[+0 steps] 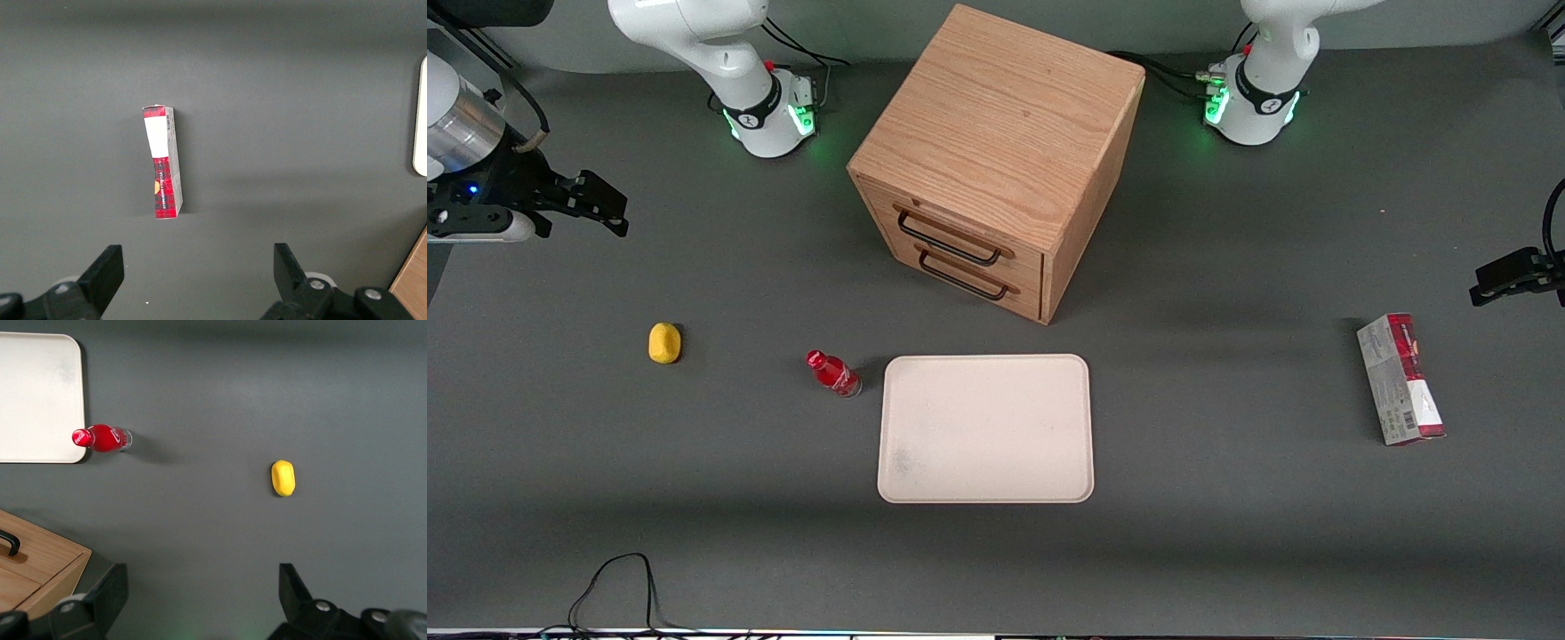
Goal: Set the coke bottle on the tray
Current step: 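Move the right gripper down over the red Coca-Cola bottle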
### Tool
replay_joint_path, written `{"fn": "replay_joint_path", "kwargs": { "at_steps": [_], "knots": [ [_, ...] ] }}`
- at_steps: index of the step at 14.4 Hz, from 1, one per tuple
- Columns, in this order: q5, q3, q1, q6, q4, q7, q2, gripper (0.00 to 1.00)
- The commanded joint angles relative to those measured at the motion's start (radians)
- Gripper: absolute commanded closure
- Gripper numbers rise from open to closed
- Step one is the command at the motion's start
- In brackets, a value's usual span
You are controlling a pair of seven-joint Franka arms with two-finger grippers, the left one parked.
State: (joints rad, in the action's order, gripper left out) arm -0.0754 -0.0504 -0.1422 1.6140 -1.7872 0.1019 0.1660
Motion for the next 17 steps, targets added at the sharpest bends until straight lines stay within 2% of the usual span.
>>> {"fn": "replay_joint_path", "kwargs": {
  "at_steps": [1, 6, 9, 12, 17],
  "knots": [
    [0.002, -0.009, -0.007, -0.022, 0.038, -0.019, -0.029, 0.0],
    [0.051, 0.018, -0.007, -0.014, 0.147, -0.007, -0.143, 0.0],
    [0.068, 0.095, -0.007, 0.003, 0.345, 0.021, -0.36, 0.0],
    [0.059, 0.159, -0.008, 0.045, 0.426, 0.111, -0.521, 0.0],
    [0.052, 0.202, -0.014, 0.269, 0.355, 0.176, -0.628, 0.0]
  ]
}}
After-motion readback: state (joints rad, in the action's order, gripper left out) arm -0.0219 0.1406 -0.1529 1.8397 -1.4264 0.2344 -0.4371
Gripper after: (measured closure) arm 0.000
